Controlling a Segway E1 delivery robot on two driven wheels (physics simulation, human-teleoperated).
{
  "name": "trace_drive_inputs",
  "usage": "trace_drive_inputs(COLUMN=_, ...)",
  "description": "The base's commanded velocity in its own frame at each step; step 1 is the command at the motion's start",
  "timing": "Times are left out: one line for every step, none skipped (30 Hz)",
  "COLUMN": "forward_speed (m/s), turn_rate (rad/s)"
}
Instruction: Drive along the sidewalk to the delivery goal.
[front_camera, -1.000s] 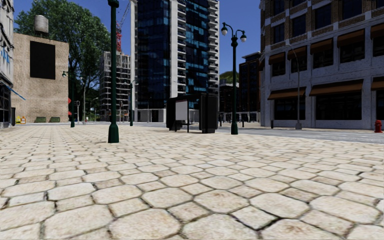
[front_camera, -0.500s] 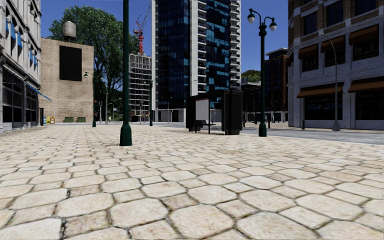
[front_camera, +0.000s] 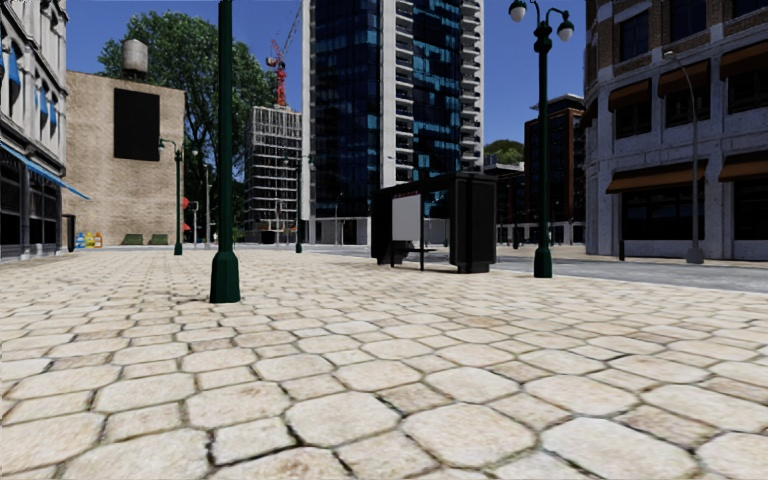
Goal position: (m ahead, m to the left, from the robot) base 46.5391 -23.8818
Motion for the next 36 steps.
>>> trace_drive_inputs(forward_speed=2.0, turn_rate=0.0)
trace_drive_inputs(forward_speed=2.0, turn_rate=0.0)
trace_drive_inputs(forward_speed=2.0, turn_rate=0.0)
trace_drive_inputs(forward_speed=2.0, turn_rate=0.0)
trace_drive_inputs(forward_speed=2.0, turn_rate=0.0)
trace_drive_inputs(forward_speed=2.0, turn_rate=0.0)
trace_drive_inputs(forward_speed=2.0, turn_rate=0.0)
trace_drive_inputs(forward_speed=2.0, turn_rate=0.0)
trace_drive_inputs(forward_speed=2.0, turn_rate=0.0)
trace_drive_inputs(forward_speed=2.0, turn_rate=0.0)
trace_drive_inputs(forward_speed=2.0, turn_rate=0.0)
trace_drive_inputs(forward_speed=2.0, turn_rate=0.0)
trace_drive_inputs(forward_speed=2.0, turn_rate=0.0)
trace_drive_inputs(forward_speed=2.0, turn_rate=0.0)
trace_drive_inputs(forward_speed=2.0, turn_rate=0.0)
trace_drive_inputs(forward_speed=2.0, turn_rate=0.0)
trace_drive_inputs(forward_speed=2.0, turn_rate=0.0)
trace_drive_inputs(forward_speed=2.0, turn_rate=0.0)
trace_drive_inputs(forward_speed=2.0, turn_rate=0.0)
trace_drive_inputs(forward_speed=2.0, turn_rate=0.0)
trace_drive_inputs(forward_speed=2.0, turn_rate=0.0)
trace_drive_inputs(forward_speed=2.0, turn_rate=0.0)
trace_drive_inputs(forward_speed=2.0, turn_rate=0.0)
trace_drive_inputs(forward_speed=2.0, turn_rate=0.0)
trace_drive_inputs(forward_speed=2.0, turn_rate=0.0)
trace_drive_inputs(forward_speed=2.0, turn_rate=0.0)
trace_drive_inputs(forward_speed=2.0, turn_rate=0.04)
trace_drive_inputs(forward_speed=2.0, turn_rate=0.07)
trace_drive_inputs(forward_speed=2.0, turn_rate=0.07)
trace_drive_inputs(forward_speed=2.0, turn_rate=0.11)
trace_drive_inputs(forward_speed=2.0, turn_rate=0.17)
trace_drive_inputs(forward_speed=2.0, turn_rate=0.21)
trace_drive_inputs(forward_speed=2.0, turn_rate=0.24)
trace_drive_inputs(forward_speed=2.0, turn_rate=0.24)
trace_drive_inputs(forward_speed=2.0, turn_rate=0.26)
trace_drive_inputs(forward_speed=2.0, turn_rate=0.28)
